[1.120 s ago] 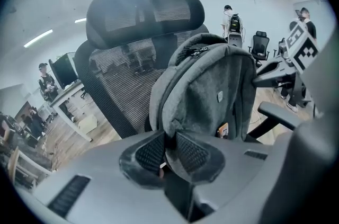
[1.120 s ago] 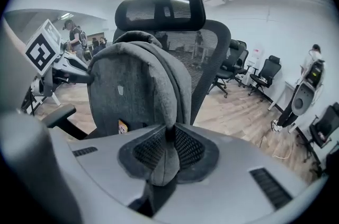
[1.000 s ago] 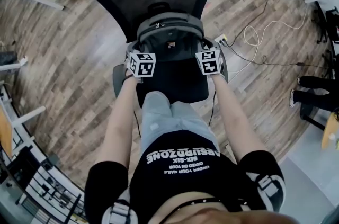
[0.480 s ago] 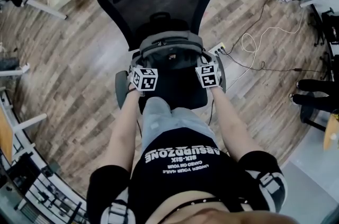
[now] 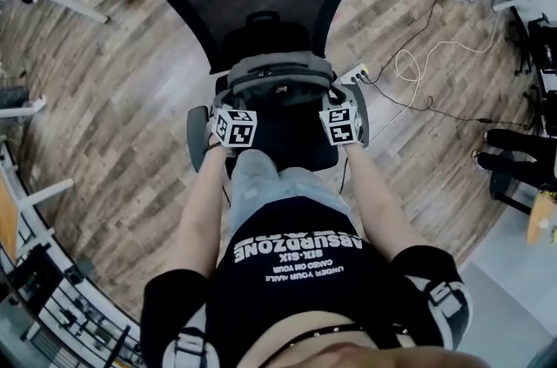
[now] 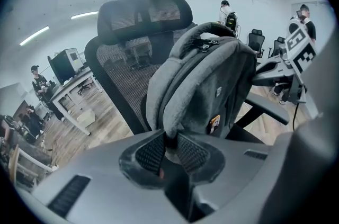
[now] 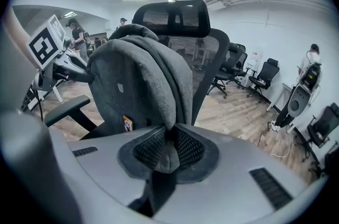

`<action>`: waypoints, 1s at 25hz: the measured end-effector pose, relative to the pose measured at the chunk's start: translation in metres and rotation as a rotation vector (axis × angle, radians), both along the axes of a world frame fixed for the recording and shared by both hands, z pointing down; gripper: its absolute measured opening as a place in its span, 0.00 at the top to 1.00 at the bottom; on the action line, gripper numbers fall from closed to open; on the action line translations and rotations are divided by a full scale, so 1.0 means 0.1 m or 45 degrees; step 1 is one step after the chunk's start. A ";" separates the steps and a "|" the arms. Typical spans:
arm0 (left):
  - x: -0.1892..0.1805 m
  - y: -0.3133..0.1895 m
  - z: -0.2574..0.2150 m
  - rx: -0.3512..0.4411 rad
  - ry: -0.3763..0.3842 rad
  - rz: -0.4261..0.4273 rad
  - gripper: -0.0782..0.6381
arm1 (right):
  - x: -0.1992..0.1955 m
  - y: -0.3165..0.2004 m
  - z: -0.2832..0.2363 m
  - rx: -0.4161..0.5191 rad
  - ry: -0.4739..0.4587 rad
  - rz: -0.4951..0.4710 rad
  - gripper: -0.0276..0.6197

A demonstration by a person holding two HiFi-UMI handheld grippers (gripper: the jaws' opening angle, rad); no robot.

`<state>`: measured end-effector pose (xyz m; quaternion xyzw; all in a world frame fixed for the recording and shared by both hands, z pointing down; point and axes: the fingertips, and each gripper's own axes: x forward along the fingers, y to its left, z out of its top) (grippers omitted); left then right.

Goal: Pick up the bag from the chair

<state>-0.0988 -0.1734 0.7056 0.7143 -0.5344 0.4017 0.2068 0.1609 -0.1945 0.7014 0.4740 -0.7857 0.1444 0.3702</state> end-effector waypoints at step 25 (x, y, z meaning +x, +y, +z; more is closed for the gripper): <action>-0.03 0.26 -0.13 -0.065 -0.035 0.089 0.80 | 0.00 0.25 -0.15 -0.107 0.054 -0.009 0.87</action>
